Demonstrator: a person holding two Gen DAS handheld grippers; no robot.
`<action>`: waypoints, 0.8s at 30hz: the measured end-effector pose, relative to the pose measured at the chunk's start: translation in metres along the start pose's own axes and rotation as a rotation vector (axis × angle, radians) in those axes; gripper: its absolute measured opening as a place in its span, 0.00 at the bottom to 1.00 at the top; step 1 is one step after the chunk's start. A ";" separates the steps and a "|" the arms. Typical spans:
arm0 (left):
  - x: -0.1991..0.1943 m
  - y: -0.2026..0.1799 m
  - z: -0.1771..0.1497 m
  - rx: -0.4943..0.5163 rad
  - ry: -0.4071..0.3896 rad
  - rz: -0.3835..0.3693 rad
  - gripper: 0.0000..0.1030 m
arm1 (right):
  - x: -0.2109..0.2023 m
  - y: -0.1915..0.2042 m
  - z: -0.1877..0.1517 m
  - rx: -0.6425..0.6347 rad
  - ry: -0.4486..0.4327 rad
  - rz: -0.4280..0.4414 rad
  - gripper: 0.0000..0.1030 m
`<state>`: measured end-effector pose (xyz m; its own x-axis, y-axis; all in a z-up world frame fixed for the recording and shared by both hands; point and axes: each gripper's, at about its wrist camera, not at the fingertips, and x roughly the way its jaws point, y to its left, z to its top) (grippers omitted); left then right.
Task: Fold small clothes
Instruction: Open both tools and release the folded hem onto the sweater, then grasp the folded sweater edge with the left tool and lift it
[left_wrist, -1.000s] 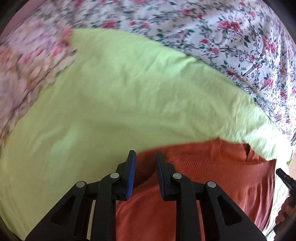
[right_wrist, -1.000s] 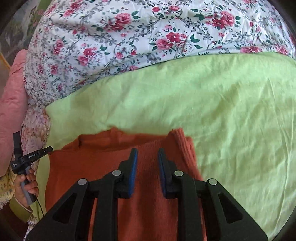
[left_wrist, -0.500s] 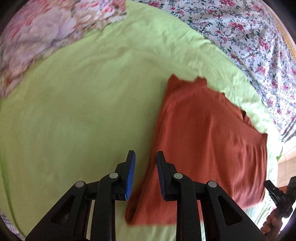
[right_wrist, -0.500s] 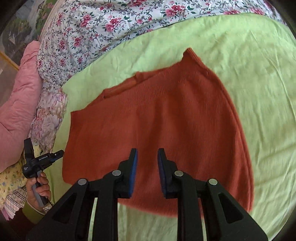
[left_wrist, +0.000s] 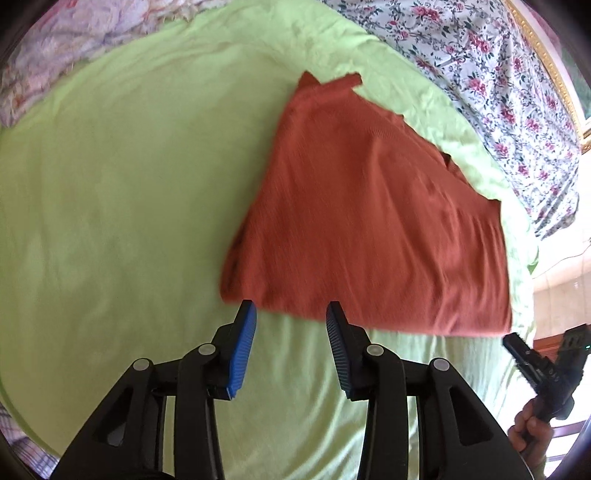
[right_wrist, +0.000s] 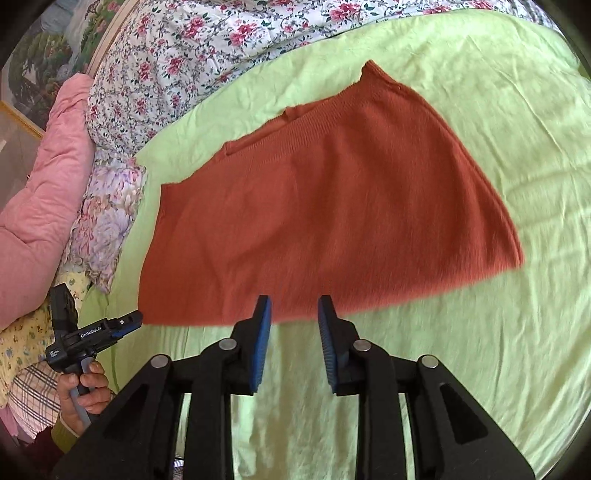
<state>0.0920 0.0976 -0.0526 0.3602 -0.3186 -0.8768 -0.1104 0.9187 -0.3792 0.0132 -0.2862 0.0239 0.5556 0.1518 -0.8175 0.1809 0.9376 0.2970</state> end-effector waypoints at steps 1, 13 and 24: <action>0.000 0.000 -0.006 -0.009 0.008 -0.017 0.40 | 0.001 0.002 -0.003 0.000 0.005 0.001 0.28; 0.024 0.010 -0.015 -0.217 0.012 -0.119 0.47 | 0.014 0.021 -0.006 -0.076 0.082 0.051 0.33; 0.049 0.023 0.002 -0.436 -0.091 -0.202 0.73 | 0.024 0.013 0.017 -0.113 0.147 0.092 0.33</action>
<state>0.1090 0.1039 -0.1033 0.4914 -0.4412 -0.7509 -0.4010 0.6507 -0.6448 0.0434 -0.2759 0.0163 0.4398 0.2747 -0.8551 0.0382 0.9455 0.3234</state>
